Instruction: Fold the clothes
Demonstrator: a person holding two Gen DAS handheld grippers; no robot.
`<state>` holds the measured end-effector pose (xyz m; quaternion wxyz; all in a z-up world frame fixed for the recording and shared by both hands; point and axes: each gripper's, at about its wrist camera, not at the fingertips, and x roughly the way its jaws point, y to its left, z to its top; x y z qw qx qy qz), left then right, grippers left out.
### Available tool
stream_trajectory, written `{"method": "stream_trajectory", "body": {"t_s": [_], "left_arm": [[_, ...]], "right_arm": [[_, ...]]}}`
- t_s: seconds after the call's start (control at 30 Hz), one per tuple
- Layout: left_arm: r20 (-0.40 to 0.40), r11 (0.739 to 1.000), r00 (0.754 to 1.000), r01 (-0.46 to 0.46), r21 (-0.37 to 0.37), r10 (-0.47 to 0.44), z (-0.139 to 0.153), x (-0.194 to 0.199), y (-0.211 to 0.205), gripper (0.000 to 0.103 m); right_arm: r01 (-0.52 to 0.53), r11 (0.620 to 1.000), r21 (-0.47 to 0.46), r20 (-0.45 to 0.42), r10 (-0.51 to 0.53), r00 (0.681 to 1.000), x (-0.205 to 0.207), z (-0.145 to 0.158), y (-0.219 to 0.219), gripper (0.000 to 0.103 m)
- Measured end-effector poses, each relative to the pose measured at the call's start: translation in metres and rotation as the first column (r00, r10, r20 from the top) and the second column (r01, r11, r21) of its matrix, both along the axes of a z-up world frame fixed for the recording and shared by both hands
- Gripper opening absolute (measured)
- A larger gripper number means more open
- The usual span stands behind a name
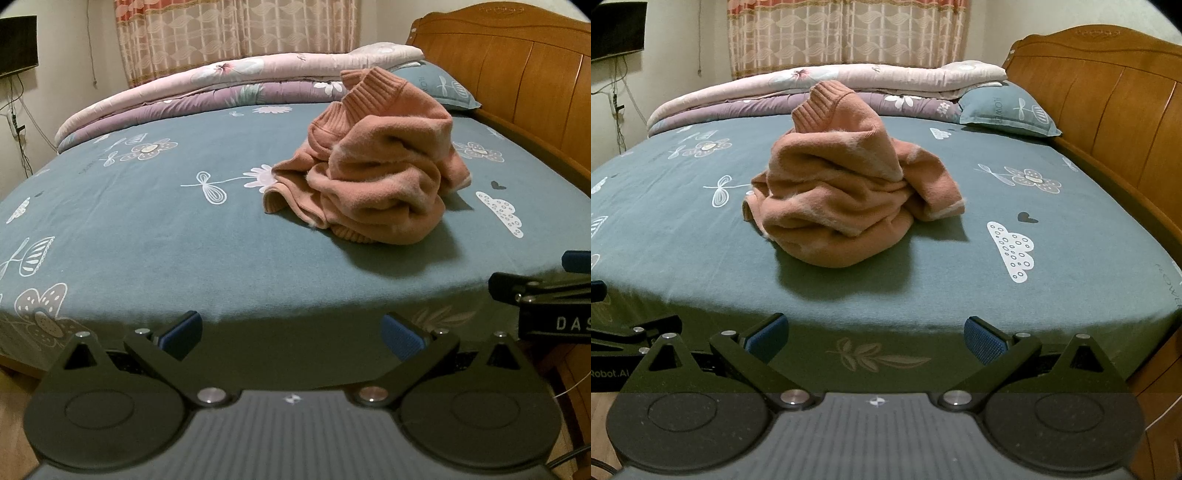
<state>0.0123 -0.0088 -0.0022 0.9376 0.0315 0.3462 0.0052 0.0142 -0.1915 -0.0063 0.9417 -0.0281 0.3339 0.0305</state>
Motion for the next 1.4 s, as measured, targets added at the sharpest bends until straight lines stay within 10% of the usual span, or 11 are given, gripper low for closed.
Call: {"method": "stream_trajectory", "body": {"t_s": [1.4], "left_arm": [[-0.025,1.0,1.0,0.008,0.008,-0.008,-0.004,0.032,-0.008,0.103]], "right_arm": [[-0.011,1.0,-0.01,-0.031,0.01,0.999,0.034,-0.005,-0.004,0.103]]}}
